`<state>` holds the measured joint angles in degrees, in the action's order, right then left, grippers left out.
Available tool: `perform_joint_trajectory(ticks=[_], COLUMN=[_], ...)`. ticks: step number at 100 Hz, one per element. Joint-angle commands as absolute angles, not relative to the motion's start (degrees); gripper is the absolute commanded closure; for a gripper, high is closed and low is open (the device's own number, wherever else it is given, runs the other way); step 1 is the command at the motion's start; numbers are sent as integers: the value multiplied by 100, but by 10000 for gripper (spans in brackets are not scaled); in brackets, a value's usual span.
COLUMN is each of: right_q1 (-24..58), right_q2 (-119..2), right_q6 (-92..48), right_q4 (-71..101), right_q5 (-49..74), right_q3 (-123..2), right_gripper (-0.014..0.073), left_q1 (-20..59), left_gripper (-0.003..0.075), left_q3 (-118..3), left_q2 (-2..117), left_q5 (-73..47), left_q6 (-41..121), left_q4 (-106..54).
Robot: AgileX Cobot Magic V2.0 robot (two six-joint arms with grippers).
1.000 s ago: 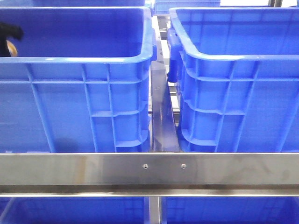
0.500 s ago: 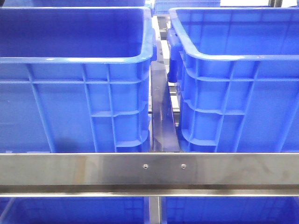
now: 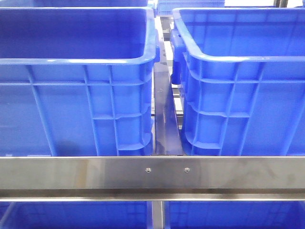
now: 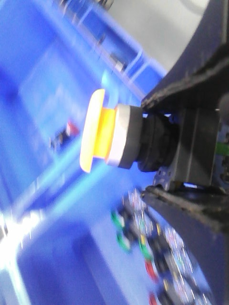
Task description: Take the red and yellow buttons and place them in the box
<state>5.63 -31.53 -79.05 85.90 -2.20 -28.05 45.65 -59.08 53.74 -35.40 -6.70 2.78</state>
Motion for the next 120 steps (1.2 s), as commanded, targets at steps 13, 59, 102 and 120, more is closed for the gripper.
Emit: perform_joint_trajectory(ticks=[13, 59, 102, 120], right_q1=[539, 539, 550, 1011], right_q2=[-3162, -3401, -5602, -6313], right_q6=[-7932, -7489, -6405, -6341], right_q4=[8622, 10998, 10998, 10998], right_q5=[616, 3165, 6129, 6186], right_q3=[-2967, -3051, -3967, -4402], right_gripper=[343, -61, -61, -61], left_q1=[4801, 4801, 4801, 4801], left_gripper=[739, 739, 739, 739], left_q3=[-6051, -6051, -6051, -6051], left_q2=[5346, 5346, 5346, 5346], left_q5=[-3156, -3156, -3204, -3215], left_q6=[-673, -673, -673, -673], left_q4=[256, 242, 215, 202])
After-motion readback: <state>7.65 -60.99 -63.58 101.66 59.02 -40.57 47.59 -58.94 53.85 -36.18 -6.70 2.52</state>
